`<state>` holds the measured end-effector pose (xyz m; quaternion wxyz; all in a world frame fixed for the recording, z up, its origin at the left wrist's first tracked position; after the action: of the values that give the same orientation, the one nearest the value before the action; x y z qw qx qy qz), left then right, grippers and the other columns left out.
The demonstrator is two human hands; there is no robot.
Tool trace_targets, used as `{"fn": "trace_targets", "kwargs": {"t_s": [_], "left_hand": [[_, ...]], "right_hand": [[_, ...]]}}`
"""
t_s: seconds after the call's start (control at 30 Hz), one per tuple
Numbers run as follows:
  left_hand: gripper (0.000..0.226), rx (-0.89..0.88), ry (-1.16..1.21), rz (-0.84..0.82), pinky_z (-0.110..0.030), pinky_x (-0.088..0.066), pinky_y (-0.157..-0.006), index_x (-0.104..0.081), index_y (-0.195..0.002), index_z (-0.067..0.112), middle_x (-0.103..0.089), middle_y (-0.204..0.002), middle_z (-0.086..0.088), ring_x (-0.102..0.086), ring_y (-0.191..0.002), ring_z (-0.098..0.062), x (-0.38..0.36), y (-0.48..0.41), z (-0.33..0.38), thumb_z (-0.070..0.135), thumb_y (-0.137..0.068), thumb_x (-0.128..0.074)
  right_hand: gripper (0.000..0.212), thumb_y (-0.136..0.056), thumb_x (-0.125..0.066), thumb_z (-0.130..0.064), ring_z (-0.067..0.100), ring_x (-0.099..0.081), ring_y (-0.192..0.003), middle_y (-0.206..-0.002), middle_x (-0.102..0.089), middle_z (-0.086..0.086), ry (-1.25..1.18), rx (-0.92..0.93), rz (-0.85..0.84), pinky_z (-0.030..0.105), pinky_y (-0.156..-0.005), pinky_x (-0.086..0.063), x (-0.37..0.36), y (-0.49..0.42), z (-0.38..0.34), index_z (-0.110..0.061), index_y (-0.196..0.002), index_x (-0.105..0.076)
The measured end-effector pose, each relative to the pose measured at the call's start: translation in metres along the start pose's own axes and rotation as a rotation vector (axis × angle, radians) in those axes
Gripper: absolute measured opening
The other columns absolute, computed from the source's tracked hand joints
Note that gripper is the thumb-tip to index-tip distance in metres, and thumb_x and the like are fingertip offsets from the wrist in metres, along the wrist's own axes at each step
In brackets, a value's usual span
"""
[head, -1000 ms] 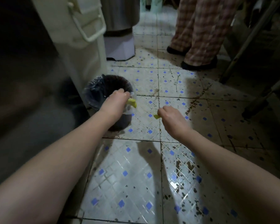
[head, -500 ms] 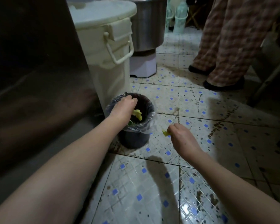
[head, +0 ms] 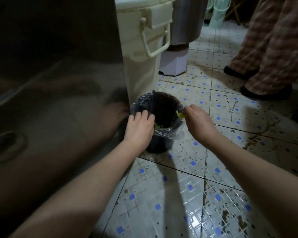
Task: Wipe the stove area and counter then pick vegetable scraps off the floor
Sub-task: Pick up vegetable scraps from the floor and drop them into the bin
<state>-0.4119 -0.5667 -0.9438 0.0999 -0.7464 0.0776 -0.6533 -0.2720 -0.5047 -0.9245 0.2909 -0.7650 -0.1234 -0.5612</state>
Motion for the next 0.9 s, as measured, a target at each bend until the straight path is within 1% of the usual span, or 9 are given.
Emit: {"fn": "trace_targets", "kwargs": {"t_s": [0.1,0.17,0.3,0.4,0.57,0.63,0.7,0.8,0.9], "left_hand": [[0.019,0.007,0.029,-0.001,-0.036,-0.038,-0.076,-0.05,-0.11,0.015,-0.051,-0.111,-0.008,-0.051,-0.099,-0.028,0.0,0.009,-0.007,0.023,-0.093,-0.046],[0.018,-0.003,0.047,0.008,-0.035,-0.038,-0.075,-0.05,-0.11,0.015,-0.051,-0.111,-0.007,-0.05,-0.098,-0.027,0.001,0.013,-0.005,0.023,-0.093,-0.047],[0.019,0.005,0.126,-0.008,-0.037,-0.041,-0.079,-0.051,-0.111,0.014,-0.051,-0.113,-0.008,-0.05,-0.102,-0.028,0.001,0.019,-0.002,0.023,-0.094,-0.046],[0.021,0.032,0.148,-0.027,-0.037,-0.042,-0.081,-0.051,-0.113,0.013,-0.051,-0.114,-0.008,-0.05,-0.104,-0.029,-0.001,0.017,-0.001,0.022,-0.095,-0.045],[0.023,-0.001,0.136,-0.074,-0.037,-0.043,-0.081,-0.052,-0.114,0.014,-0.052,-0.114,-0.008,-0.051,-0.103,-0.028,-0.005,0.016,0.01,0.022,-0.095,-0.045],[0.023,-0.012,0.131,-0.078,-0.038,-0.043,-0.08,-0.053,-0.115,0.014,-0.053,-0.114,-0.008,-0.052,-0.103,-0.028,-0.006,0.015,0.015,0.023,-0.094,-0.046],[0.023,-0.016,0.133,-0.075,-0.038,-0.043,-0.08,-0.053,-0.114,0.014,-0.053,-0.113,-0.009,-0.052,-0.103,-0.028,-0.004,0.014,0.021,0.022,-0.094,-0.047],[0.022,-0.033,0.124,-0.079,-0.039,-0.042,-0.079,-0.053,-0.114,0.014,-0.052,-0.114,-0.009,-0.051,-0.104,-0.029,0.0,0.012,0.036,0.022,-0.095,-0.045],[0.022,-0.057,0.117,-0.087,-0.039,-0.042,-0.081,-0.052,-0.115,0.014,-0.051,-0.115,-0.009,-0.05,-0.106,-0.029,0.004,0.009,0.053,0.023,-0.096,-0.044]], "right_hand": [[0.019,-0.084,-0.052,0.002,0.027,-0.05,-0.079,-0.095,-0.056,0.014,-0.035,0.024,0.022,0.032,-0.06,-0.032,-0.003,-0.024,-0.02,-0.005,-0.101,-0.056],[0.019,-0.085,-0.051,0.001,0.028,-0.052,-0.082,-0.099,-0.058,0.016,-0.058,0.03,0.021,0.033,-0.063,-0.037,-0.008,-0.035,-0.03,-0.004,-0.102,-0.056],[0.025,-0.084,-0.052,0.003,0.034,-0.055,-0.096,-0.109,-0.059,0.017,-0.074,-0.02,-0.025,0.04,-0.078,-0.047,-0.02,-0.042,-0.032,-0.004,-0.107,-0.057],[0.033,-0.085,-0.051,0.003,0.033,-0.054,-0.104,-0.116,-0.057,0.016,-0.07,-0.062,-0.085,0.042,-0.086,-0.048,-0.026,-0.036,-0.029,-0.006,-0.117,-0.055],[0.037,-0.086,-0.052,0.002,0.031,-0.054,-0.102,-0.117,-0.055,0.013,-0.071,-0.071,-0.086,0.04,-0.082,-0.049,-0.021,-0.017,-0.013,-0.009,-0.122,-0.053],[0.039,-0.084,-0.05,0.006,0.031,-0.055,-0.099,-0.113,-0.056,0.013,-0.05,-0.087,-0.063,0.036,-0.075,-0.045,-0.017,-0.007,-0.001,-0.009,-0.12,-0.054],[0.042,-0.082,-0.046,0.011,0.032,-0.055,-0.095,-0.108,-0.056,0.013,-0.018,-0.109,-0.054,0.035,-0.069,-0.043,-0.012,0.005,0.01,-0.009,-0.118,-0.055],[0.046,-0.083,-0.044,0.013,0.031,-0.054,-0.1,-0.112,-0.057,0.012,-0.013,-0.13,-0.06,0.039,-0.074,-0.047,-0.006,0.027,0.028,-0.011,-0.121,-0.055],[0.043,-0.086,-0.047,0.01,0.028,-0.054,-0.104,-0.117,-0.057,0.009,-0.043,-0.168,-0.059,0.041,-0.081,-0.05,-0.001,0.045,0.042,-0.012,-0.121,-0.056]]}}
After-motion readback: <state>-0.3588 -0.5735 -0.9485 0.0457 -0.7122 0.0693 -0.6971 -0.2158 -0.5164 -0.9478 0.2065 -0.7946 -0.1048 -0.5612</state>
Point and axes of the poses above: each hand's wrist, its own y-axis away from the middle knuckle, its own x-axis out of the back of the hand, z = x × y, the point moved 9 cm from there along -y, towards the middle knuckle
